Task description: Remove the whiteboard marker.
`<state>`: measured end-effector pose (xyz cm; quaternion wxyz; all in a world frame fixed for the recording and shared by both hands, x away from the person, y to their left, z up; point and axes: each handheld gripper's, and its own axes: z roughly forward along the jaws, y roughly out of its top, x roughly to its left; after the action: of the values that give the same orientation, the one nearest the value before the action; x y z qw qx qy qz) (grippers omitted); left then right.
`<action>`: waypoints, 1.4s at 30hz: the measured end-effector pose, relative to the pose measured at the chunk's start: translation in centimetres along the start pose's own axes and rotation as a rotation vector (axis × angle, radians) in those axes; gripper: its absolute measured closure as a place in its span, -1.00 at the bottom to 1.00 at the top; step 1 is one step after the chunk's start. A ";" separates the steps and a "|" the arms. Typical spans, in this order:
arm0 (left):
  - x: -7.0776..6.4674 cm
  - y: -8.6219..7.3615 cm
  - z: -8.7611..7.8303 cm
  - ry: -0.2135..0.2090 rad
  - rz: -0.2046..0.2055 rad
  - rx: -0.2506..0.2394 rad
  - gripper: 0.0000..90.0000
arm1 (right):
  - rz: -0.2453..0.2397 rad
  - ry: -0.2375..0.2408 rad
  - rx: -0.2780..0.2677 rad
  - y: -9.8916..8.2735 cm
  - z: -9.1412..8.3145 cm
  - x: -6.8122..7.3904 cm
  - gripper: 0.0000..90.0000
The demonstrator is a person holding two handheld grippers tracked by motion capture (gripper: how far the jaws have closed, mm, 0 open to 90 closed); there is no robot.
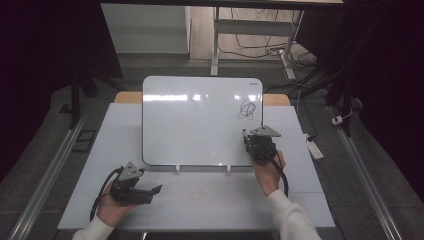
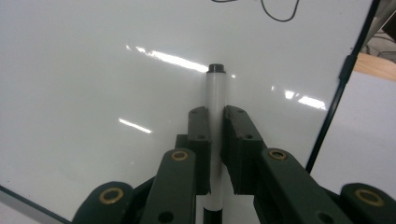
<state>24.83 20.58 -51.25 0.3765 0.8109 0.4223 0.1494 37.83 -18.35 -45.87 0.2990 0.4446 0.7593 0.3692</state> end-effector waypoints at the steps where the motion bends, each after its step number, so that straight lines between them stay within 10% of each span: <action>1: 0.0 0.0 0.0 0.000 0.000 0.000 -0.69 | 0.001 0.004 -0.003 0.0 0.0 0.0 0.80; 17: -0.9 1.3 -0.1 -0.052 -0.003 -0.056 -0.57 | 0.033 0.160 -0.202 0.4 -3.6 -0.6 0.80; 42: -7.1 9.9 5.3 -0.251 0.095 -0.113 -0.36 | 0.025 0.436 -0.327 0.1 -5.7 3.0 0.80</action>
<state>29.27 8.81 -47.02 0.4638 0.8198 0.3242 0.0879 32.16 -17.33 -42.99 0.1918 0.3097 0.7307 0.5774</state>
